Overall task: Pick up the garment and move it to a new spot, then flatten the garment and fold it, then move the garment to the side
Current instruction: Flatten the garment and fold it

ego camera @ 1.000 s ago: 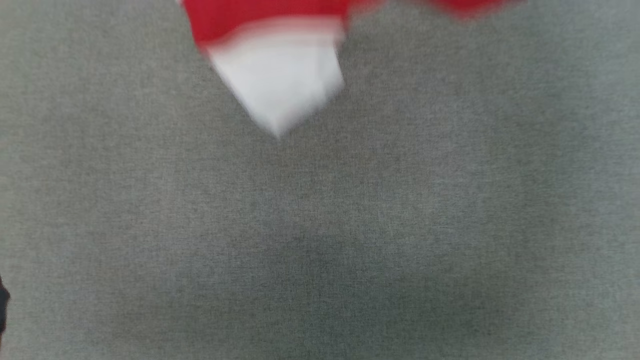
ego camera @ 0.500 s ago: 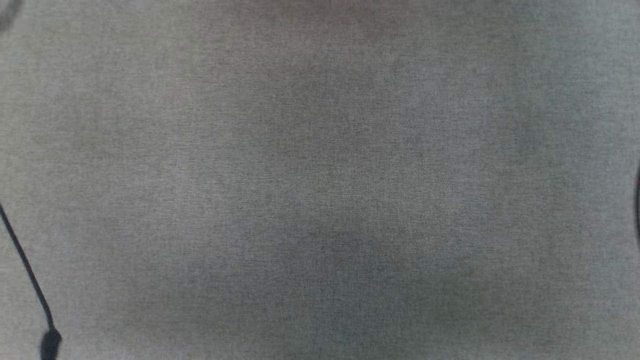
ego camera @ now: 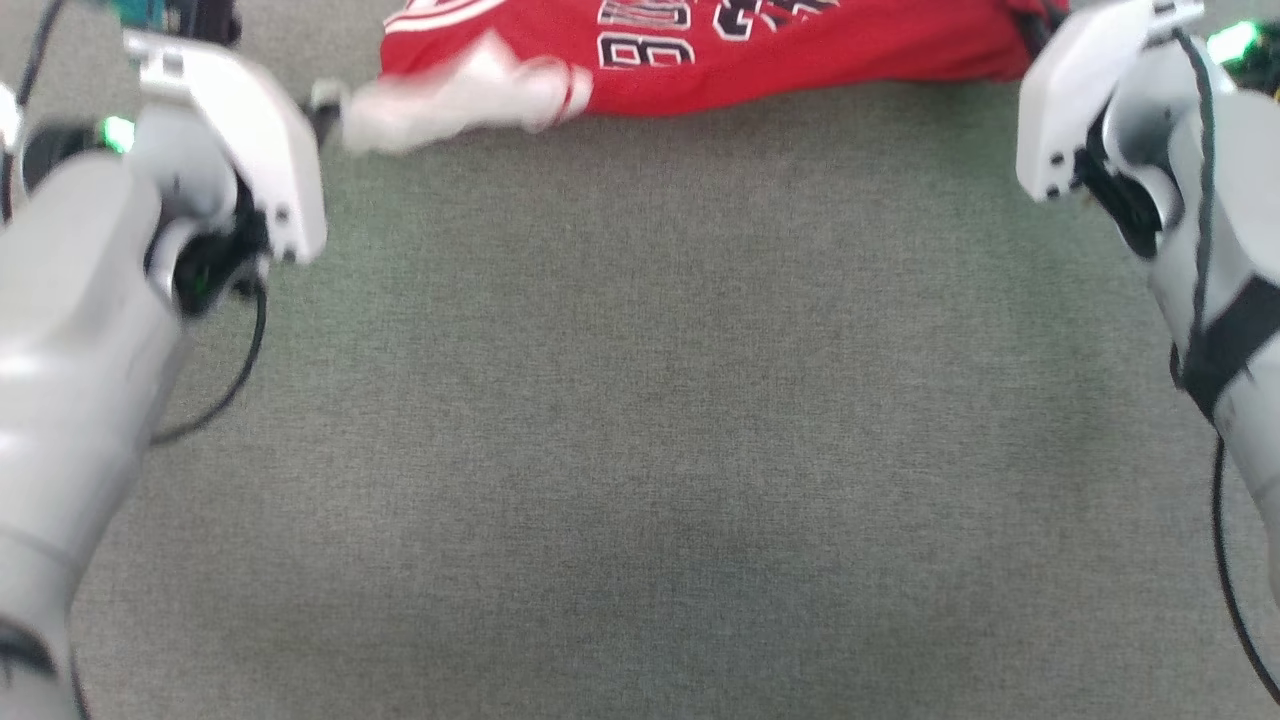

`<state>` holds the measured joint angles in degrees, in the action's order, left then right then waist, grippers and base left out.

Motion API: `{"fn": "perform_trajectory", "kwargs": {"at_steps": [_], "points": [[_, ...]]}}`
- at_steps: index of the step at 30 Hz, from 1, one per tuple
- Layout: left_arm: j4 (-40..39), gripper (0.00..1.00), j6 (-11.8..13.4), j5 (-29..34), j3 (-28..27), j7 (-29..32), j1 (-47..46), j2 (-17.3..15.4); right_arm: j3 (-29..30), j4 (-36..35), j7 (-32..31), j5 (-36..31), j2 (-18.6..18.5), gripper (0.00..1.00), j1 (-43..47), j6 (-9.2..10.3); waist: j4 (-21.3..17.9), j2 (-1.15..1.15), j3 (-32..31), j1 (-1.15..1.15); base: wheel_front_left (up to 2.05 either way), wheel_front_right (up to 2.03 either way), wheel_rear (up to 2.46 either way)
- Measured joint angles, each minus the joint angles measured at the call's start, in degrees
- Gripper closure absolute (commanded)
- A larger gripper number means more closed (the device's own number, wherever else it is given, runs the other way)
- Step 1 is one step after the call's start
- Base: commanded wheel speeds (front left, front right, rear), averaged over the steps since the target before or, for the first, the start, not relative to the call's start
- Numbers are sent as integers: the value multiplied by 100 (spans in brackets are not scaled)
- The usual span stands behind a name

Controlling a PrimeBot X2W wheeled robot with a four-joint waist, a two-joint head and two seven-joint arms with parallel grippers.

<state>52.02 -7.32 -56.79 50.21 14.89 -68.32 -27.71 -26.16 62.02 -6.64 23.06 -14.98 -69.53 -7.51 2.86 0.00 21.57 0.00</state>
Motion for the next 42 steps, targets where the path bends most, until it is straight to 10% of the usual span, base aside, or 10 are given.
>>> {"fn": "perform_trajectory", "kwargs": {"at_steps": [8, 21, 31, 42], "points": [[-1348, 100, 290, -555, 11, 688, 1426, -649, -896, -1907, -871, 1306, -1067, 100, 1361, 0, -23, 0, -276, 0, 0, 0, 0], [-4880, 100, 2226, -1260, -73, 981, 3883, -1968, -779, -4294, -2042, 2415, -2504, 100, 3656, 0, -39, 0, -504, 0, 0, 0, 0], [-6358, 100, 3233, -1734, 138, 1047, 5265, -2420, -14, -5626, -2738, 2800, -2956, 100, 5381, 0, -130, 0, -565, 0, 0, 0, 0], [-7059, 100, 3509, -1590, -57, 1238, 5059, -3043, 1356, -6383, -3018, 2321, -2418, 100, 6222, 0, -190, 0, -555, 0, 0, 0, 0]]}}
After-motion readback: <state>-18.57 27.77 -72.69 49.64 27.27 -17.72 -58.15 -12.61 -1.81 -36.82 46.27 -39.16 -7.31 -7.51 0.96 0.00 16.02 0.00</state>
